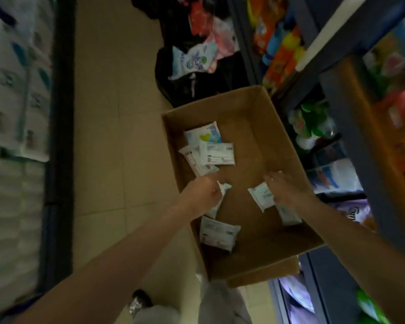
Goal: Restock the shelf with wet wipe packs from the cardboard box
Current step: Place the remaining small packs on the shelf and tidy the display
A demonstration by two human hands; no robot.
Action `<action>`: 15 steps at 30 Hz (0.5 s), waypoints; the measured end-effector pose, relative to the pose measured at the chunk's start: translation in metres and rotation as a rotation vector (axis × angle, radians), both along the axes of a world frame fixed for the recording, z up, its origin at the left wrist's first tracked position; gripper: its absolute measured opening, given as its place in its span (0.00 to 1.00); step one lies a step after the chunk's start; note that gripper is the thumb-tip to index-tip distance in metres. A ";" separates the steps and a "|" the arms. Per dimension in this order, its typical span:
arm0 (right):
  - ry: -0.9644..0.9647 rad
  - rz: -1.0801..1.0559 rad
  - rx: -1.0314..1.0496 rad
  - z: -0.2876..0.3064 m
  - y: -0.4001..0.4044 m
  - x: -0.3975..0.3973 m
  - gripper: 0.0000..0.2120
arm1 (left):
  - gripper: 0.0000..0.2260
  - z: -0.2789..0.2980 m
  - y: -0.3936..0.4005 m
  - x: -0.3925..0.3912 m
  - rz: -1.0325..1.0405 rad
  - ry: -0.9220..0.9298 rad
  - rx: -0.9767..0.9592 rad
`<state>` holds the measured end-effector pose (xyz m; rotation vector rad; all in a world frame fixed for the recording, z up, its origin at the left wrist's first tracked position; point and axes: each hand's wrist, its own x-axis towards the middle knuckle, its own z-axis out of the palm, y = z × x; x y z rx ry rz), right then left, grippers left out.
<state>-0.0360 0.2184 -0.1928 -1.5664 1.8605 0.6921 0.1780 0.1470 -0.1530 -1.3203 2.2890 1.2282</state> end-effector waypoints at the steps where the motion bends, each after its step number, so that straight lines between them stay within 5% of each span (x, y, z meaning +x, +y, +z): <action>1: 0.057 0.048 -0.015 -0.018 0.001 -0.003 0.26 | 0.11 -0.012 0.001 -0.006 -0.013 -0.022 0.016; 5: 0.125 0.190 -0.116 -0.113 0.012 -0.019 0.42 | 0.12 -0.049 0.003 -0.016 -0.019 -0.047 0.035; 7: 0.106 0.196 -0.140 -0.137 0.019 -0.018 0.32 | 0.12 -0.060 0.004 -0.015 0.025 -0.056 0.060; 10: 0.215 0.131 0.092 -0.099 0.010 0.007 0.17 | 0.14 -0.068 0.006 -0.010 0.151 -0.037 0.093; 15: -0.062 0.359 -0.076 -0.080 -0.018 0.032 0.18 | 0.12 -0.067 0.006 -0.005 0.426 0.090 0.028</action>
